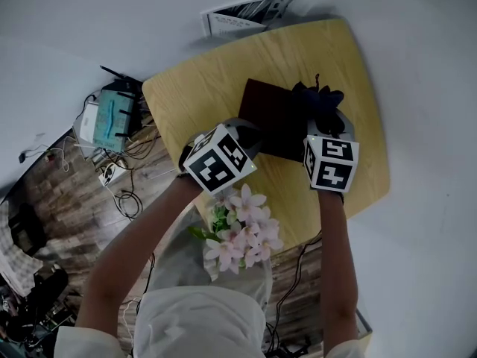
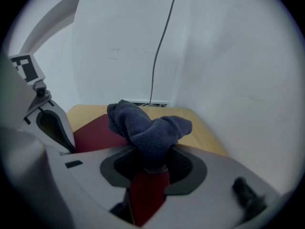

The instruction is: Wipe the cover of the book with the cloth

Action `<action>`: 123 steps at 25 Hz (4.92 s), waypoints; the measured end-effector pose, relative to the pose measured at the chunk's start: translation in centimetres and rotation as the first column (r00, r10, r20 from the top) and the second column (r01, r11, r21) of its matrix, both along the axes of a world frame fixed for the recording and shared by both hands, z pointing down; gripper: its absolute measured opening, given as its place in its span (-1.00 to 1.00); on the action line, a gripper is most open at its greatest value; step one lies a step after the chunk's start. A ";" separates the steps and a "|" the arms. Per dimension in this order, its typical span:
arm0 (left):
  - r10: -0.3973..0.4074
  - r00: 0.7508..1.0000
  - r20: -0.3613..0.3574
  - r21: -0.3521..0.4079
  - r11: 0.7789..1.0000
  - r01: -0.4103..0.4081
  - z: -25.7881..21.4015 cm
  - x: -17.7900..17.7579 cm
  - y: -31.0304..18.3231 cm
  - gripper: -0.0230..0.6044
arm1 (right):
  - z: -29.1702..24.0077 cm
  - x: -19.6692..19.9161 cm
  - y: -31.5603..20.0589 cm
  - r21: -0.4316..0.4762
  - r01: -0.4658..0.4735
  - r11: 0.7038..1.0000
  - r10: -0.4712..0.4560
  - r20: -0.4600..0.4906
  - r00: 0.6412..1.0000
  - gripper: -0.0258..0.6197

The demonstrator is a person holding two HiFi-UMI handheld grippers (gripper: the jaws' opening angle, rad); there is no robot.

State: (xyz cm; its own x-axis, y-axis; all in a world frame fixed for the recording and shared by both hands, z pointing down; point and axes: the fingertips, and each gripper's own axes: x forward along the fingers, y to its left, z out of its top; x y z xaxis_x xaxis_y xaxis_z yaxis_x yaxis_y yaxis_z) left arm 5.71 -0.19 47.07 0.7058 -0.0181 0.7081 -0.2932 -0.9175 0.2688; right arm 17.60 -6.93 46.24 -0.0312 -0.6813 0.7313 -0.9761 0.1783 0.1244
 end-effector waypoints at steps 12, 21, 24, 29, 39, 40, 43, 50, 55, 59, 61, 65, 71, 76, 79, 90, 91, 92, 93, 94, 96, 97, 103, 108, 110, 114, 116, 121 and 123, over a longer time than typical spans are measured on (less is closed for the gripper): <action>-0.140 0.989 -0.042 -0.004 0.990 0.140 -0.7 -3.9 -0.7 -0.89 | -1.3 -2.6 4.0 0.002 0.021 1.000 -0.021 0.035 0.999 -0.46; -0.084 0.996 0.035 0.006 0.996 0.084 0.1 -7.1 0.8 -0.89 | -2.6 -7.5 5.8 -0.017 0.109 0.994 -0.108 0.034 0.994 -0.46; -0.088 0.996 0.011 0.006 0.996 0.088 0.2 -6.9 0.8 -0.90 | -2.4 -9.3 6.3 -0.043 0.146 0.988 -0.144 0.034 0.989 -0.46; -0.087 0.996 0.005 -0.001 0.996 0.087 0.3 -6.7 0.8 -0.89 | -1.4 -11.1 7.8 -0.085 0.196 0.977 -0.191 0.060 0.980 -0.46; -0.129 0.991 -0.041 -0.021 0.991 0.129 -0.1 -6.1 0.4 -0.89 | 0.1 -12.1 8.9 -0.135 0.228 0.964 -0.220 0.075 0.973 -0.46; -0.141 0.989 -0.048 -0.024 0.990 0.140 -0.2 -6.0 0.3 -0.89 | 0.1 -12.1 8.9 -0.136 0.228 0.964 -0.219 0.080 0.973 -0.46; -0.166 0.985 -0.050 -0.048 0.985 0.164 -0.2 -5.9 0.2 -0.89 | 0.3 -12.1 9.0 -0.141 0.223 0.965 -0.211 0.098 0.973 -0.46; -0.134 0.991 -0.007 -0.030 0.991 0.134 0.0 -5.6 0.2 -0.89 | 0.4 -12.1 8.9 -0.147 0.244 0.959 -0.231 0.098 0.968 -0.46; -0.081 0.995 0.050 -0.014 0.997 0.082 0.1 -5.4 0.3 -0.89 | 0.5 -11.6 7.8 -0.141 0.241 0.960 -0.228 0.097 0.969 -0.46; -0.055 0.996 0.076 0.004 0.998 0.055 0.2 -5.0 0.5 -0.89 | 0.6 -10.8 6.2 -0.131 0.225 0.965 -0.216 0.082 0.973 -0.46; -0.055 0.996 0.076 0.003 0.998 0.055 0.2 -5.0 0.5 -0.89 | 0.7 -10.7 5.5 -0.131 0.226 0.965 -0.217 0.078 0.973 -0.46; -0.041 0.995 0.088 0.014 0.999 0.040 0.1 -5.0 0.5 -0.89 | 0.6 -10.3 4.0 -0.130 0.227 0.965 -0.220 0.066 0.973 -0.46; -0.025 0.995 0.100 0.028 0.999 0.023 0.2 -4.9 0.5 -0.89 | 0.7 -9.4 1.2 -0.118 0.216 0.969 -0.212 0.045 0.976 -0.46; -0.032 0.994 0.106 0.031 0.999 0.029 0.3 -4.9 0.5 -0.89 | 0.9 -8.8 -0.7 -0.114 0.214 0.970 -0.213 0.022 0.977 -0.46; -0.032 0.994 0.108 0.028 0.999 0.029 0.3 -5.0 0.5 -0.89 | 1.0 -8.6 -1.6 -0.113 0.214 0.970 -0.214 0.011 0.977 -0.46; -0.060 0.993 0.105 0.017 0.998 0.058 0.2 -5.1 0.5 -0.89 | 0.7 -7.0 -4.2 -0.088 0.179 0.980 -0.187 -0.099 0.977 -0.45; -0.063 0.992 0.105 0.018 0.998 0.061 0.2 -5.1 0.5 -0.89 | 0.6 -6.8 -4.2 -0.081 0.172 0.982 -0.181 -0.109 0.977 -0.45; -0.064 0.992 0.107 0.023 0.998 0.062 0.2 -5.0 0.5 -0.89 | 0.4 -6.6 -4.2 -0.073 0.166 0.983 -0.174 -0.112 0.978 -0.45; -0.063 0.992 0.109 0.028 0.998 0.060 0.2 -5.0 0.5 -0.89 | 0.2 -6.4 -4.0 -0.063 0.160 0.985 -0.167 -0.112 0.980 -0.45; -0.061 0.992 0.111 0.033 0.998 0.058 0.2 -5.0 0.5 -0.89 | 0.0 -6.2 -3.8 -0.056 0.157 0.986 -0.163 -0.111 0.980 -0.45; -0.057 0.992 0.113 0.040 0.998 0.053 0.3 -5.0 0.5 -0.89 | -0.2 -6.0 -3.1 -0.048 0.163 0.985 -0.168 -0.117 0.979 -0.45; -0.056 0.992 0.113 0.042 0.998 0.051 0.3 -5.0 0.6 -0.89 | -0.3 -5.9 -2.7 -0.049 0.168 0.984 -0.173 -0.119 0.978 -0.45; -0.087 0.995 0.049 0.063 0.994 0.084 -0.7 -5.1 0.2 -0.89 | -1.4 -6.2 -0.2 -0.034 0.180 0.983 -0.182 -0.071 0.981 -0.44; -0.147 0.989 0.021 0.092 0.985 0.145 -1.8 -6.1 0.5 -0.89 | -2.2 -8.1 2.4 -0.043 0.229 0.972 -0.231 -0.025 0.973 -0.45; -0.149 0.988 0.028 0.083 0.986 0.147 -1.9 -6.6 1.1 -0.89 | -2.3 -9.4 3.4 -0.055 0.260 0.964 -0.260 -0.009 0.965 -0.45; -0.148 0.988 0.032 0.070 0.987 0.146 -1.9 -7.1 2.1 -0.89 | -2.4 -11.4 4.9 -0.065 0.297 0.953 -0.297 0.015 0.955 -0.45; -0.157 0.987 0.031 0.068 0.986 0.154 -1.9 -7.3 2.4 -0.89 | -2.4 -12.1 5.6 -0.071 0.312 0.947 -0.311 0.027 0.950 -0.45; -0.174 0.984 0.039 0.058 0.984 0.171 -1.5 -7.9 3.0 -0.89 | -2.0 -13.5 7.0 -0.088 0.348 0.933 -0.344 0.059 0.937 -0.45; -0.176 0.984 0.042 0.057 0.983 0.173 -1.4 -8.2 3.1 -0.89 | -1.8 -14.2 7.4 -0.099 0.374 0.922 -0.368 0.070 0.927 -0.45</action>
